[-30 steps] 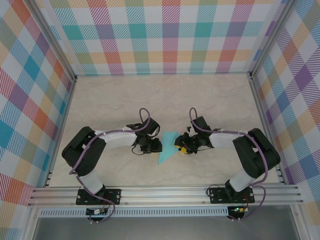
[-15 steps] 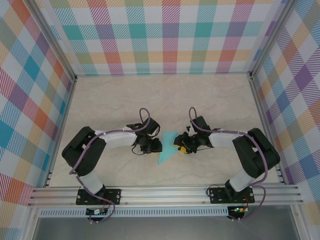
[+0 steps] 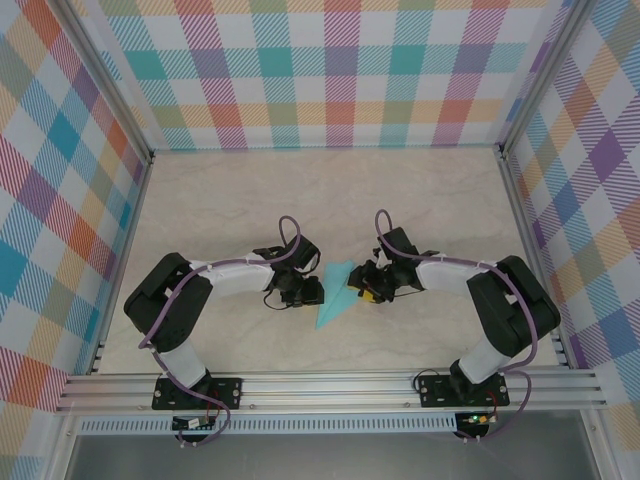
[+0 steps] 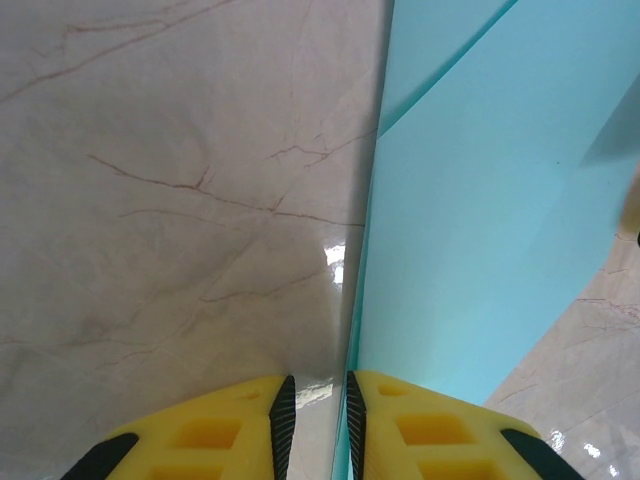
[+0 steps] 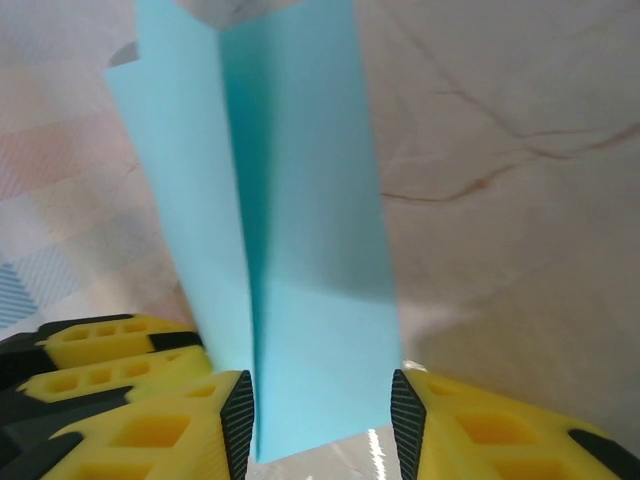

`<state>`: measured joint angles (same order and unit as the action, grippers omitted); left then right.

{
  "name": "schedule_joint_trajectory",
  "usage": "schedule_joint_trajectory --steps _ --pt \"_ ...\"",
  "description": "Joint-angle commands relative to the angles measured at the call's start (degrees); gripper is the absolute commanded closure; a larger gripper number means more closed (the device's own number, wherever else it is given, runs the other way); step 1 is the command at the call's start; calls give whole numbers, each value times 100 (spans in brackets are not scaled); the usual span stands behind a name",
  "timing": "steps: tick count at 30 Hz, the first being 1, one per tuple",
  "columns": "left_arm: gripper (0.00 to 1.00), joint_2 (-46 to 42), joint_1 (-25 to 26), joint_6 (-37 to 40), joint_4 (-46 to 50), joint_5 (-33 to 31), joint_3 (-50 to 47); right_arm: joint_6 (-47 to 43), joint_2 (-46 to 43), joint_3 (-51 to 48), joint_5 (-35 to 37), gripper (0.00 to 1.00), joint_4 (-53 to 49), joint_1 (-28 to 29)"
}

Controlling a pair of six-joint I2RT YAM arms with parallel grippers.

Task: Fold a paper plane with a square sheet of paper (pick it up from the middle)
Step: Turn over the paper at the center of the table.

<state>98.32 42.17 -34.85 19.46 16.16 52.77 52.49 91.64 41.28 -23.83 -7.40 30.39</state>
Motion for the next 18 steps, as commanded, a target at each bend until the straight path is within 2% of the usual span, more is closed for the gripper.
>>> schedule_joint_trajectory --steps 1,8,18 --pt "76 324 23 97 -219 53 1 -257 -52 131 195 57 -514 43" --pt "76 364 27 84 -277 102 10 -289 383 305 -155 59 -202 231" --pt "76 354 28 109 -258 109 -30 -171 772 616 -51 62 -239 505"
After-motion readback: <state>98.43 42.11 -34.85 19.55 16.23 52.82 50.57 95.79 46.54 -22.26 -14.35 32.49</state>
